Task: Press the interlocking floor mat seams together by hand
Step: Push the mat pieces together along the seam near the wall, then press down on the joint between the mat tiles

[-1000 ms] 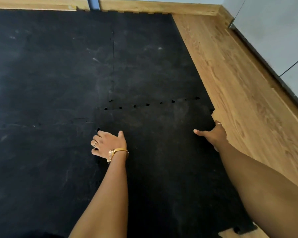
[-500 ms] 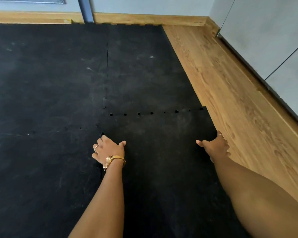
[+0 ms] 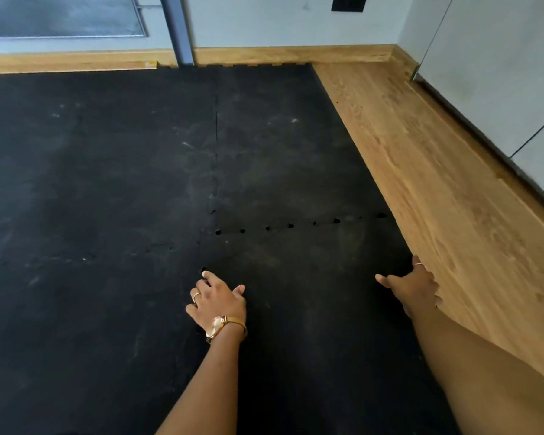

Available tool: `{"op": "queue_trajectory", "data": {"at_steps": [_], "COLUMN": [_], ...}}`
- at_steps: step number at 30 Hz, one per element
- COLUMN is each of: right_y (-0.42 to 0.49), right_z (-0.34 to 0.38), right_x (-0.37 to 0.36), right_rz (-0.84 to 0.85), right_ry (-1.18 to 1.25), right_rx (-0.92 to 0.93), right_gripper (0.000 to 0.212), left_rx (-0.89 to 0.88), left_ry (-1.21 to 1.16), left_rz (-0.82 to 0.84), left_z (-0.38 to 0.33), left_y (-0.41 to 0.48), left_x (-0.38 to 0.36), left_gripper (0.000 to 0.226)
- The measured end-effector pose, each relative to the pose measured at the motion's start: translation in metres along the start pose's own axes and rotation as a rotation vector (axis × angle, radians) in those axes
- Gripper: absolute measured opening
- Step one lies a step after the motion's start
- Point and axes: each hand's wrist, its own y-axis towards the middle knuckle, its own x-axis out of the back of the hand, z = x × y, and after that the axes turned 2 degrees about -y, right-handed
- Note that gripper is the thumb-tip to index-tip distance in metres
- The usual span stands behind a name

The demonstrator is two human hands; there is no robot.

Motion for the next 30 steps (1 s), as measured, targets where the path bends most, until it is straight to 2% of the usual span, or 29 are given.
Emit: {"op": "queue_trajectory", "data": {"at_steps": [8,14,16,18,20,21,23,25,30], "right_y": [0.003,0.002,-0.003,-0.006,-0.010,-0.011,-0.010,-0.004,0.003], "right_z": [-0.005,-0.006,0.012,0.047,0.090,0.109,0.132,0.134,0.116], "right_x": [0.002,-0.006,-0.018,-0.034,-0.051,-0.058,-0.069,-0.076,-0.073], "right_rz": [-0.015,0.013,-0.073,-0.086,0.043,0.121,0.218,0.262,0.247], "right_ry": [-0.024,-0.200,-0.330,-0.440,-0.517,-0.569,-0.688,-0.745,-0.731], "right_rx": [0.074,0.091,0.236,0.499,0.741,0.803,0.812,0.752,0.765], "right_gripper": [0.092,0.087,0.089,0.089,0.087,0.091,0.105,0.113,0.113], "left_rx": [-0.157,-0.129,-0.108,-0.171,-0.287,-0.335,-0.388,-0.428,-0.552], "left_ry": [0.089,0.037,-0.077,-0.137,-0.078,-0.028,0.048,0.099,0.146], "left_rz": [-0.076,-0.035,-0.065,-0.125,-0.072,0.001,0.190,0.306,0.250], "left_z": [0.020,0.013,0.003,-0.006,-0.015,-0.018,-0.023,-0.024,-0.014], "left_y": [0.002,-0.007,-0.006,0.008,0.035,0.049,0.075,0.091,0.096], "left_x": [-0.018,-0.027,-0.025,-0.020,-0.010,-0.004,0.007,0.009,-0.001], "left_gripper": [0.082,0.076,0.077,0.079,0.087,0.095,0.112,0.124,0.122]}}
